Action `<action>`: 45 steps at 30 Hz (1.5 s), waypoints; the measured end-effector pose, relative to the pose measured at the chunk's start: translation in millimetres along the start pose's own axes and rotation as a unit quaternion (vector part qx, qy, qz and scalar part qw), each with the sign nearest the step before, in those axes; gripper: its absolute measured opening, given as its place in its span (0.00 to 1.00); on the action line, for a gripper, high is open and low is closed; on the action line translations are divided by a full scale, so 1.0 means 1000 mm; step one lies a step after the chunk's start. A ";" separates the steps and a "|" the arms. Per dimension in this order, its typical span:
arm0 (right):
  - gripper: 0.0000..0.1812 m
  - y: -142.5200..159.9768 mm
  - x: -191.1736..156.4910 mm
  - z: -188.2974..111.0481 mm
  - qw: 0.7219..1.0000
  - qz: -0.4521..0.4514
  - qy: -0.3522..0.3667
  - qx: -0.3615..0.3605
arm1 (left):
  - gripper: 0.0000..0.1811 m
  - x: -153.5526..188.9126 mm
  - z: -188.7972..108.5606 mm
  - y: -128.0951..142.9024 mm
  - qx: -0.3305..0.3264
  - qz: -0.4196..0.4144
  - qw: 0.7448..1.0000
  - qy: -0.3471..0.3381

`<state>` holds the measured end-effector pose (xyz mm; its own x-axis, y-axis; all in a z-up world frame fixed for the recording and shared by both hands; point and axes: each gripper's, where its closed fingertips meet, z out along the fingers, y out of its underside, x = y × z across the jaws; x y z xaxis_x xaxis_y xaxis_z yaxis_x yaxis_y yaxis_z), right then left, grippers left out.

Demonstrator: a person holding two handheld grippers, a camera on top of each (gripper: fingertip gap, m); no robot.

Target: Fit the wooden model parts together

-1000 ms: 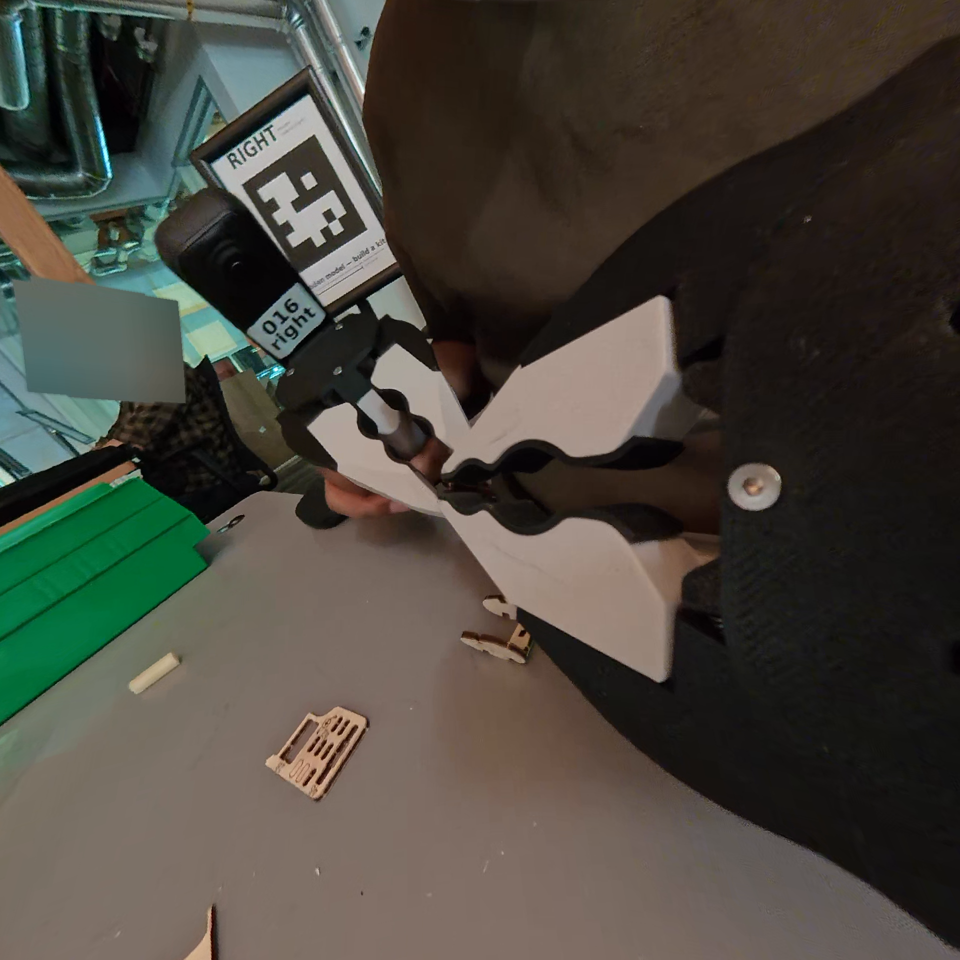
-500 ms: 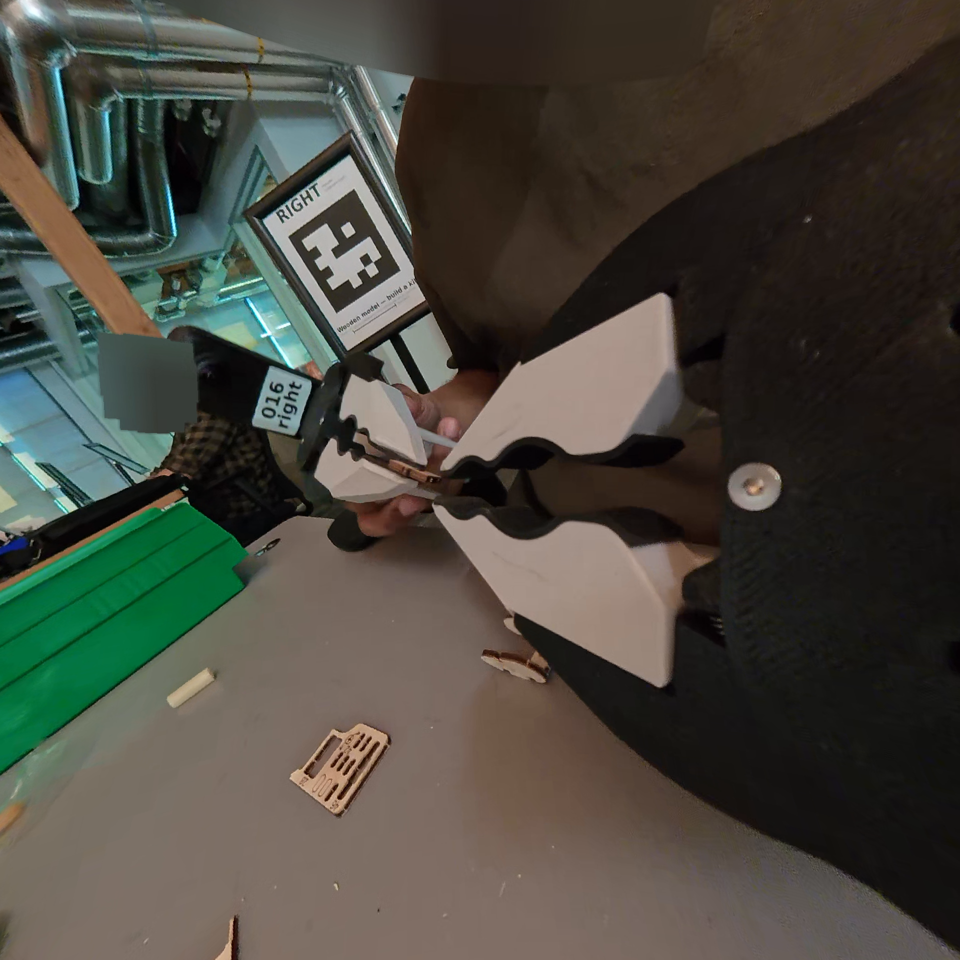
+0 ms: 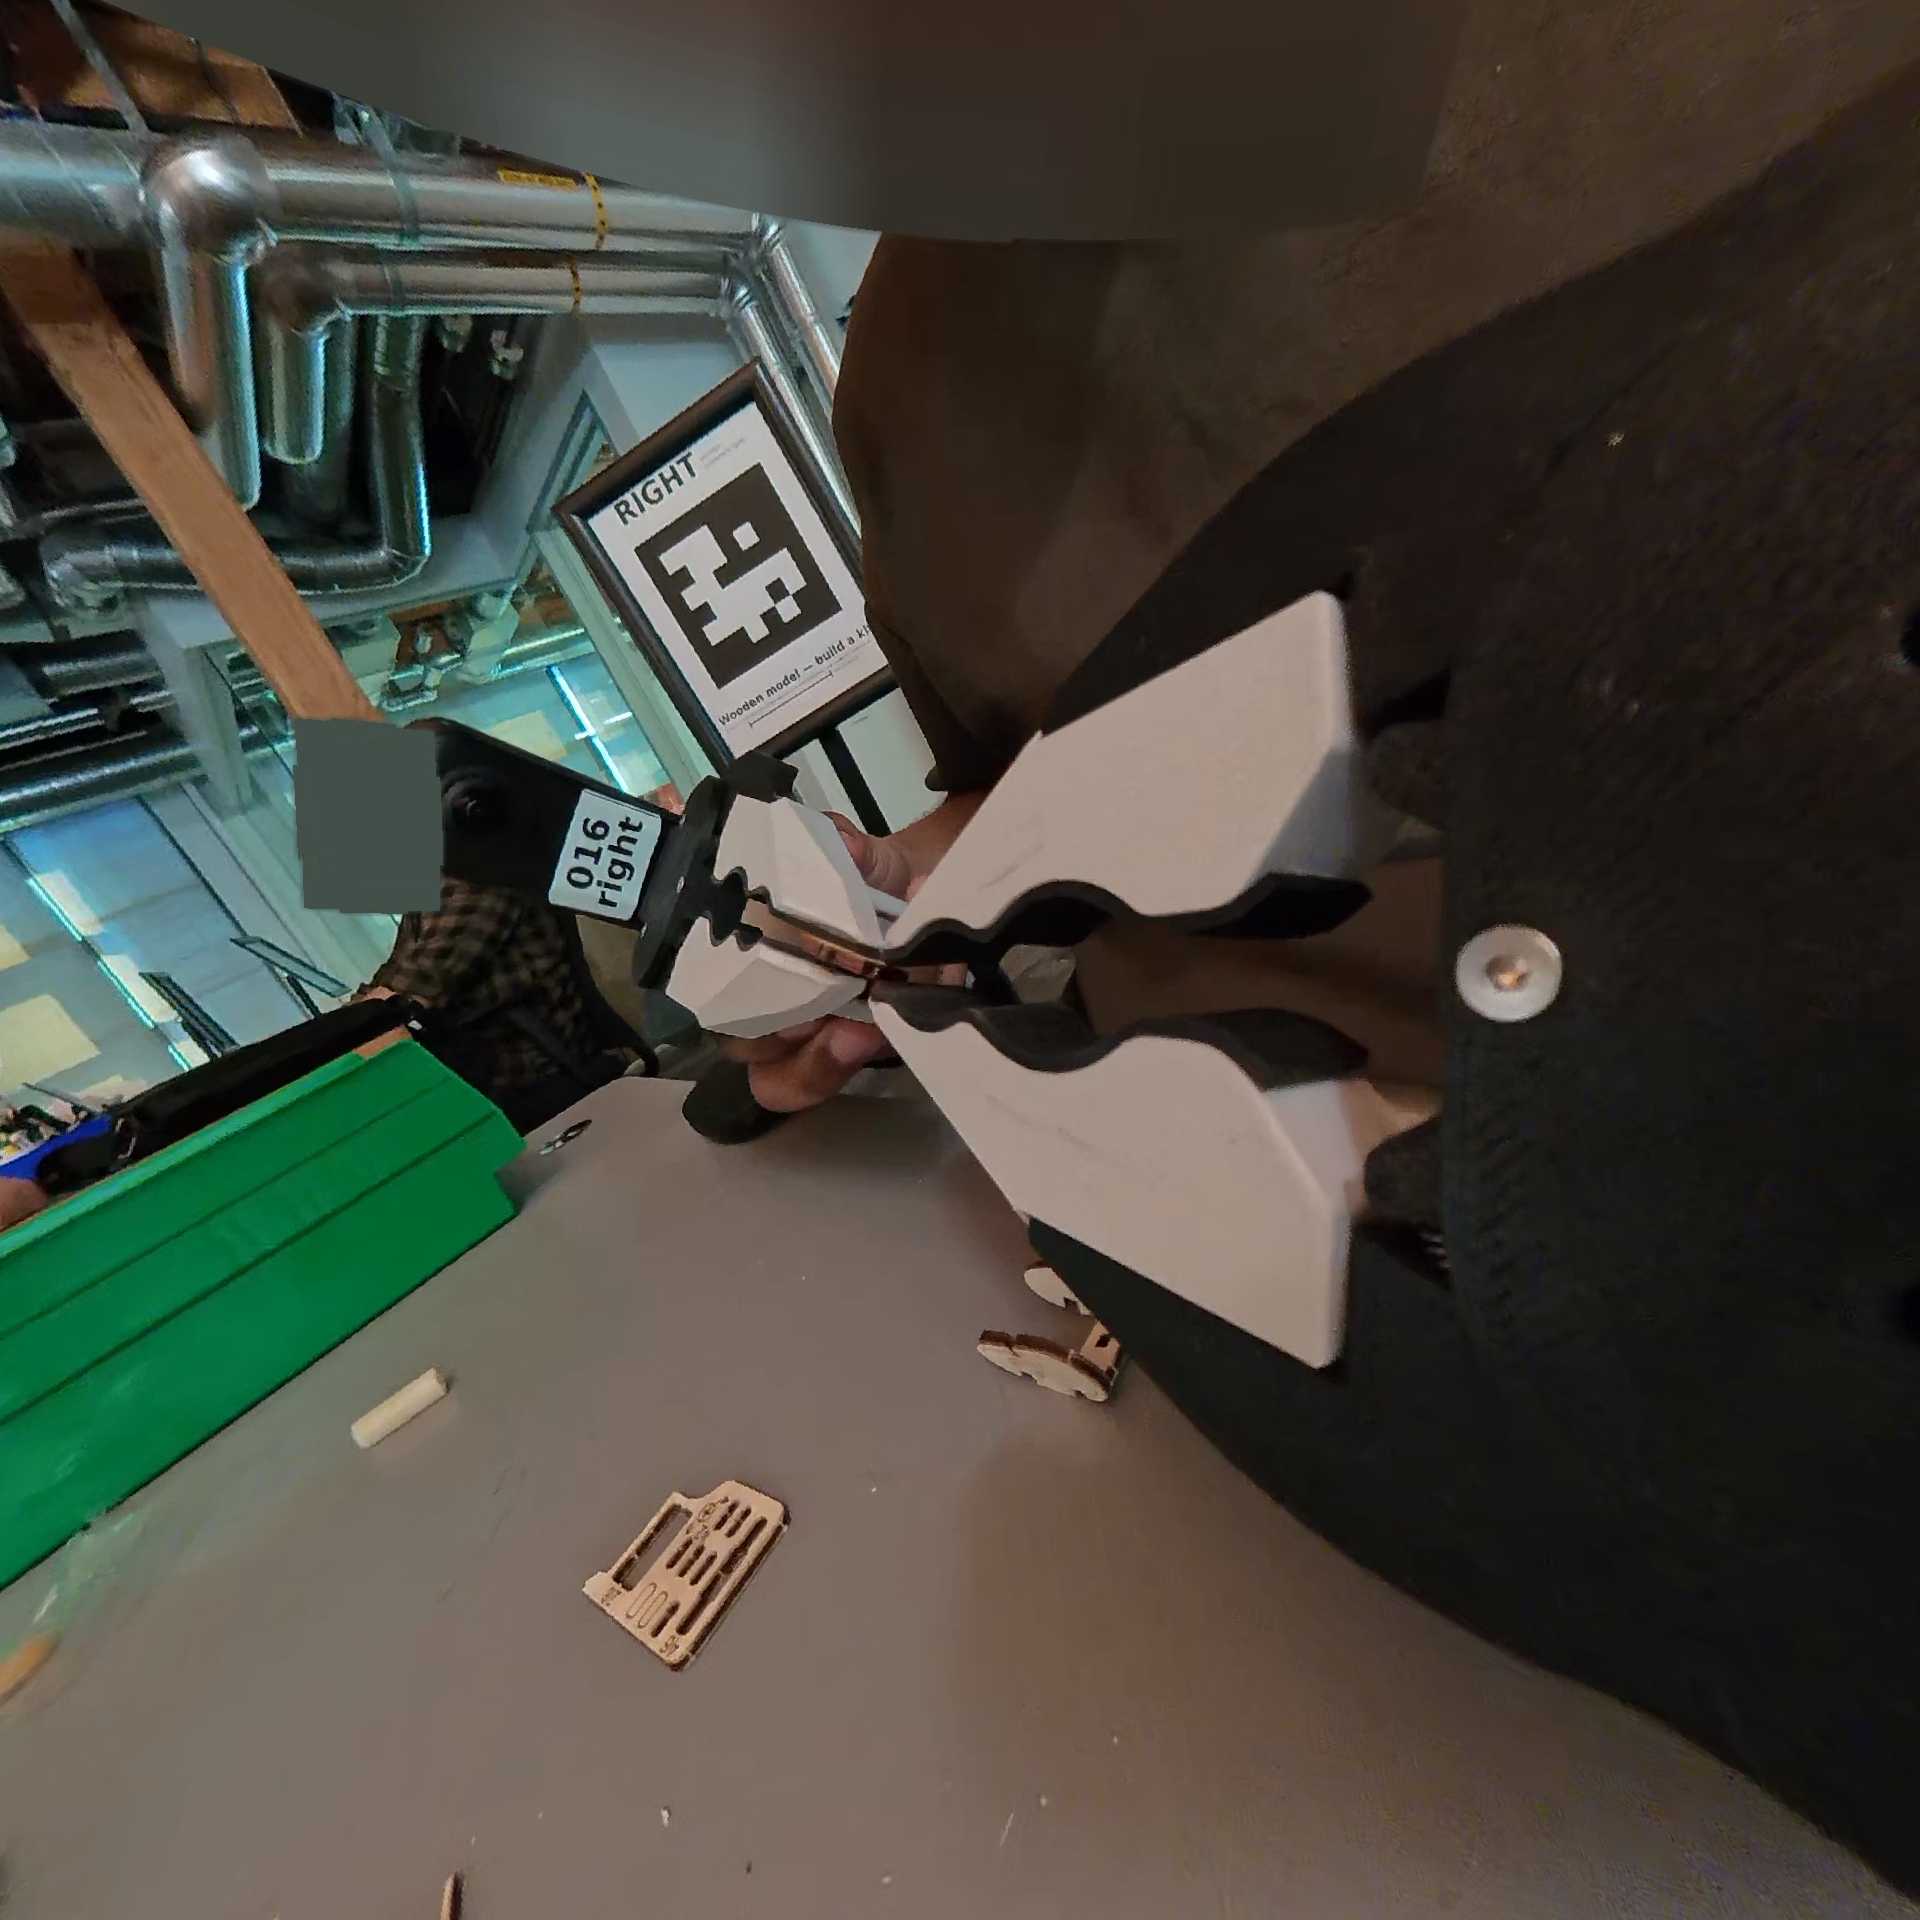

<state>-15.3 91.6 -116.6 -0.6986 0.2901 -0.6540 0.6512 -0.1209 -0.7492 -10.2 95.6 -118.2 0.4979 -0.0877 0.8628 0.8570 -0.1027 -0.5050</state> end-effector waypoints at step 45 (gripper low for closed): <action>0.06 0.030 0.034 0.004 0.801 -0.513 0.260 -0.165 | 0.00 -0.035 -0.001 0.012 -0.036 -0.015 0.993 -0.115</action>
<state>-21.0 94.4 -161.7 -0.7544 0.4426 0.4847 -0.0844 0.6670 -0.7403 -17.2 96.3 -154.4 0.4963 0.1438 0.8562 0.8645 -0.1724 -0.4721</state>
